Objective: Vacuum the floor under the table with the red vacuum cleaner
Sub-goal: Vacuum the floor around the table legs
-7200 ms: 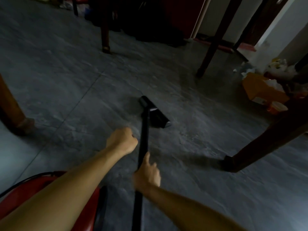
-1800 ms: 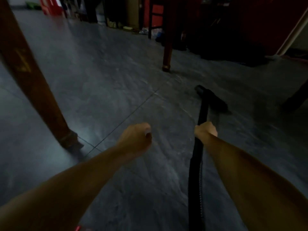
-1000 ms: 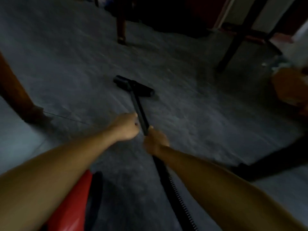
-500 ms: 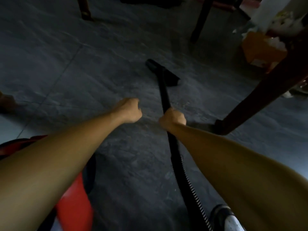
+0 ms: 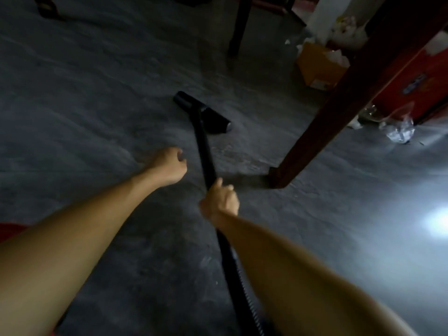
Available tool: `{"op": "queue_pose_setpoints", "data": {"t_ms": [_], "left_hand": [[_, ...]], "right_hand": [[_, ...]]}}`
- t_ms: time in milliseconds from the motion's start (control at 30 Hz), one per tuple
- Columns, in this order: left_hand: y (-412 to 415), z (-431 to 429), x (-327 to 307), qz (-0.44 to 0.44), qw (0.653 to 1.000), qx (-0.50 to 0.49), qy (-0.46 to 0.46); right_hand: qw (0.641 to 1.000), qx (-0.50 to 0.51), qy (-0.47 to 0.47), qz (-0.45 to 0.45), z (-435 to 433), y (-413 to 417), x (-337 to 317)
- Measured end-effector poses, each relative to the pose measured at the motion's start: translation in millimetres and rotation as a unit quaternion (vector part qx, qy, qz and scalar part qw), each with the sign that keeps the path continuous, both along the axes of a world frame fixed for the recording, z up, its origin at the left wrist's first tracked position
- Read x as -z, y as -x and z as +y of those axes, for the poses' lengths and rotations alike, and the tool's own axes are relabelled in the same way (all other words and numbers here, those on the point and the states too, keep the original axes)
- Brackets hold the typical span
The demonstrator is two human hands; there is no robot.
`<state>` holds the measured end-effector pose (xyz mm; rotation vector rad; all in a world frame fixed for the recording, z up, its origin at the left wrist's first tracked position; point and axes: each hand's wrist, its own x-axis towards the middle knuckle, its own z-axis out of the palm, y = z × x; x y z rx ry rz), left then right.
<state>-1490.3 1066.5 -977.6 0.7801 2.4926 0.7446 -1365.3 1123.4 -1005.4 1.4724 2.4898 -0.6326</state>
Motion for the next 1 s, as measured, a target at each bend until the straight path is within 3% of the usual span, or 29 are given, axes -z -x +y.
{"op": "queue_pose_setpoints", "data": {"t_ms": [67,133,267,433,533,633,767,867,1000], "left_hand": [[2,6,3,-0.002,1.000,0.017,0.003],[1,11,3,-0.008,1.000,0.029,0.007],[-5,24,2,-0.014,0.999,0.051,-0.004],[-12,44,8,-0.003,0.999,0.044,-0.026],[-17,50,15,0.000,0.998,0.052,-0.037],[-16,44,20,-0.020,0.997,0.063,-0.038],[-2,35,20,-0.024,0.997,0.066,-0.033],[9,24,14,0.002,0.998,0.057,-0.024],[38,5,5,0.020,0.998,-0.051,-0.008]], "right_hand": [[0.997,0.067,-0.025,0.012,47,2,-9],[0.991,0.131,0.014,0.032,74,1,-13],[0.972,0.223,0.048,0.062,37,-5,10],[0.988,0.111,0.102,0.035,-48,5,26],[0.985,0.150,0.054,0.058,-4,20,17],[0.992,0.120,-0.003,0.023,69,6,-12],[0.986,0.162,0.027,-0.014,125,2,-31],[0.980,0.195,0.016,0.024,88,26,-4],[0.988,0.088,0.067,0.109,-19,74,23]]}}
